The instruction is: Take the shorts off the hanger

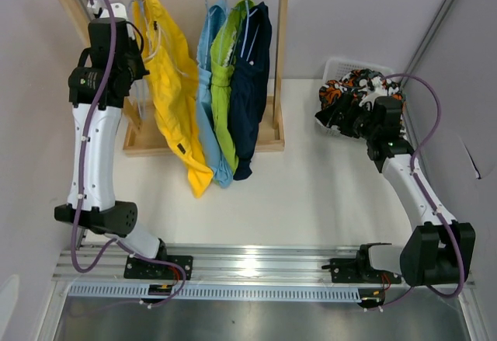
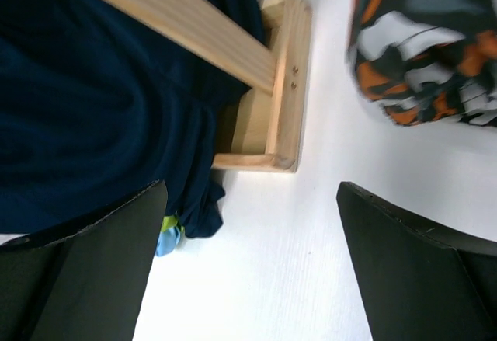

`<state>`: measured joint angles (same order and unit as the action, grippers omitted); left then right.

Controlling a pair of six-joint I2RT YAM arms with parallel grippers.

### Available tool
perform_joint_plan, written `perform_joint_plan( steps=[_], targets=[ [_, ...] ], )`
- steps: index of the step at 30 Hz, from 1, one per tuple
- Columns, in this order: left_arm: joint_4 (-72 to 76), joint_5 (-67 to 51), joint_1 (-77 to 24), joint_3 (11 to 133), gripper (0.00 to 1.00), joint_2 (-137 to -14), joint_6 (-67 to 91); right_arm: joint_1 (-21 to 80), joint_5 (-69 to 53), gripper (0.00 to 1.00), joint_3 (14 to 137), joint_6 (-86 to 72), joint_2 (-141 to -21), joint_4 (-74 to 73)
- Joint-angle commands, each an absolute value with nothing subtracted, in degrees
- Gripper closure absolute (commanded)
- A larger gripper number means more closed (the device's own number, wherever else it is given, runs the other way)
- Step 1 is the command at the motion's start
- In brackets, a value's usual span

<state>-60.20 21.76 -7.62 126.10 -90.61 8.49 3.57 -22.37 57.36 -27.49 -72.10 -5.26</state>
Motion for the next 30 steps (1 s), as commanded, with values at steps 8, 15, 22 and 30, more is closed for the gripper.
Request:
perform_joint_plan(
  steps=[8,15,22,30],
  targets=[
    [-55.46,17.93,-0.79,132.80,1.00,-95.80,7.56,13.18,-13.80,0.01,60.38,-26.98,-68.82,-9.05],
    [-58.89,16.61,-0.26,138.61,1.00,-101.60,7.12,17.48,-10.99,0.01,60.38,-27.86,-68.91,-9.40],
    [-58.36,16.96,1.76,139.39,1.00,-103.71,6.33,20.56,-8.44,0.00,60.47,-27.77,-68.99,-9.84],
    [-58.97,15.56,2.02,145.80,1.00,-106.70,7.03,21.97,-7.91,0.01,59.15,-27.77,-69.26,-9.06]
  ],
)
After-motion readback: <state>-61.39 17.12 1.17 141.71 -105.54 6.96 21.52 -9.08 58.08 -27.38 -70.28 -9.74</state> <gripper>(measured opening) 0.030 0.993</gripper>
